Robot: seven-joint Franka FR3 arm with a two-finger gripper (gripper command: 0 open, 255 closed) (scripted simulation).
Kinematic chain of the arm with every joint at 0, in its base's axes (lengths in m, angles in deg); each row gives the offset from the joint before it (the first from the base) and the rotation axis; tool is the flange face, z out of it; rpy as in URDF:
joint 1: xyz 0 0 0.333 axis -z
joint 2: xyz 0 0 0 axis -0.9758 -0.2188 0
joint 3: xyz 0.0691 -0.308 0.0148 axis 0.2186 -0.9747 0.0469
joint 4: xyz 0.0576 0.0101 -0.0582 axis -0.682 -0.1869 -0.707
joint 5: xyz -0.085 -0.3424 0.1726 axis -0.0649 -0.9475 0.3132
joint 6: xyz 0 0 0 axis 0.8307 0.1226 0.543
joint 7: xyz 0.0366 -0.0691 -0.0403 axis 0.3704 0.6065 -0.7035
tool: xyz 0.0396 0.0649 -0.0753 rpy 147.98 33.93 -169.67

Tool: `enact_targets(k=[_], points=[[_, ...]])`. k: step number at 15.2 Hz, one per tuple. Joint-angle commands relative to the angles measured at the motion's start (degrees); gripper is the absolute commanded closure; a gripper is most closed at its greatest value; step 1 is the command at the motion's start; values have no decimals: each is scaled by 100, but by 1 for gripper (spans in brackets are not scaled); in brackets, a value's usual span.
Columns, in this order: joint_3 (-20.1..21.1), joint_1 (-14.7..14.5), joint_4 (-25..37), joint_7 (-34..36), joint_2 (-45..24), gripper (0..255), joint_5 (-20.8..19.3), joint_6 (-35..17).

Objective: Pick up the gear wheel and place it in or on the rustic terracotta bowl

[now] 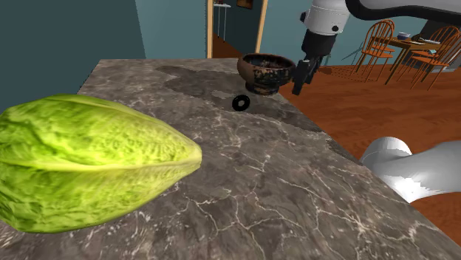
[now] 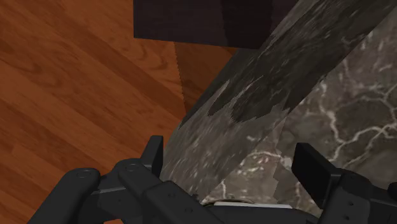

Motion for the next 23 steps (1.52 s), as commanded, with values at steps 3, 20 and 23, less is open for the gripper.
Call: enact_targets(k=[3, 20, 23], points=[[286, -25, 260, 336, -271, 0, 148, 89], [2325, 6, 3187, 3069, -3181, 0, 464, 890], [2292, -2, 2836, 3030, -3057, 0, 502, 653]])
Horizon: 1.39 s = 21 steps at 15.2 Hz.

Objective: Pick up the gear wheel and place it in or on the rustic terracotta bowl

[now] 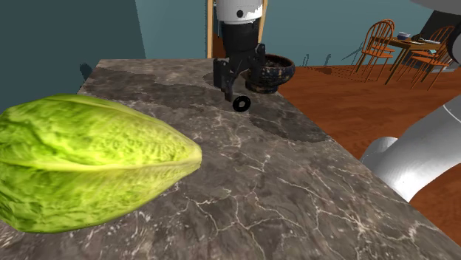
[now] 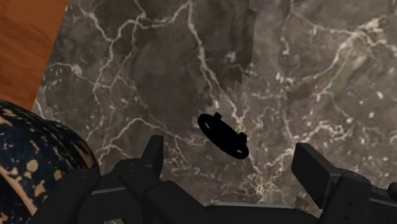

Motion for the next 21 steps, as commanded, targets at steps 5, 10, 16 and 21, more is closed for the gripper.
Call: enact_targets(k=[5, 10, 16, 21], points=[[-31, -16, -500, -35, 161, 0, 52, -351], [-31, -16, -500, -35, 160, 0, 52, -351], [-30, -16, -500, -34, 160, 255, 52, -351], [-30, -16, -500, -35, 160, 255, 52, -351]])
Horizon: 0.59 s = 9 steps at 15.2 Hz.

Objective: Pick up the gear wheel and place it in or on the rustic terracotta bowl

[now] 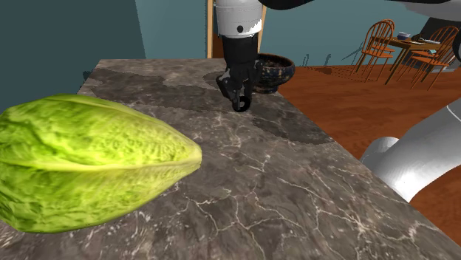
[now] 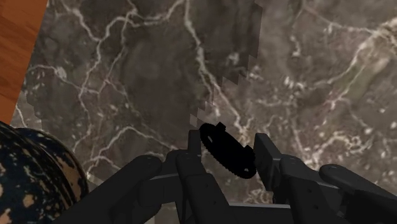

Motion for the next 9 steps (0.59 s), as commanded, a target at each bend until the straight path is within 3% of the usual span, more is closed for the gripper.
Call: enact_targets(k=[1, 9], points=[[-2, 7, 92, -1, -22, 255, -11, 79], [19, 40, 930, 17, -245, 255, -93, 711]])
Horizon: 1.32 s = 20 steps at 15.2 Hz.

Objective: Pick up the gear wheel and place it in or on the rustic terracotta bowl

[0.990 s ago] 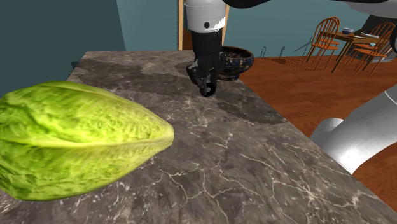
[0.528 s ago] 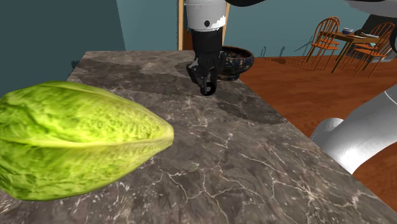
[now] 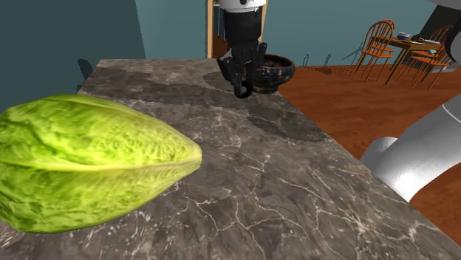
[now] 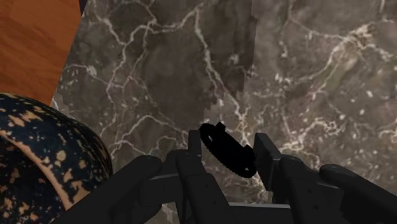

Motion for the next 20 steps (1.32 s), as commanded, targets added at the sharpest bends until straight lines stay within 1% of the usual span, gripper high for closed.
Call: enact_targets(k=[1, 12, 20], points=[[14, 6, 220, 15, -71, 255, -24, 156], [134, 26, 1636, 111, -590, 255, -213, 1104], [327, -36, 2976, 267, -1192, 255, -474, 1919]])
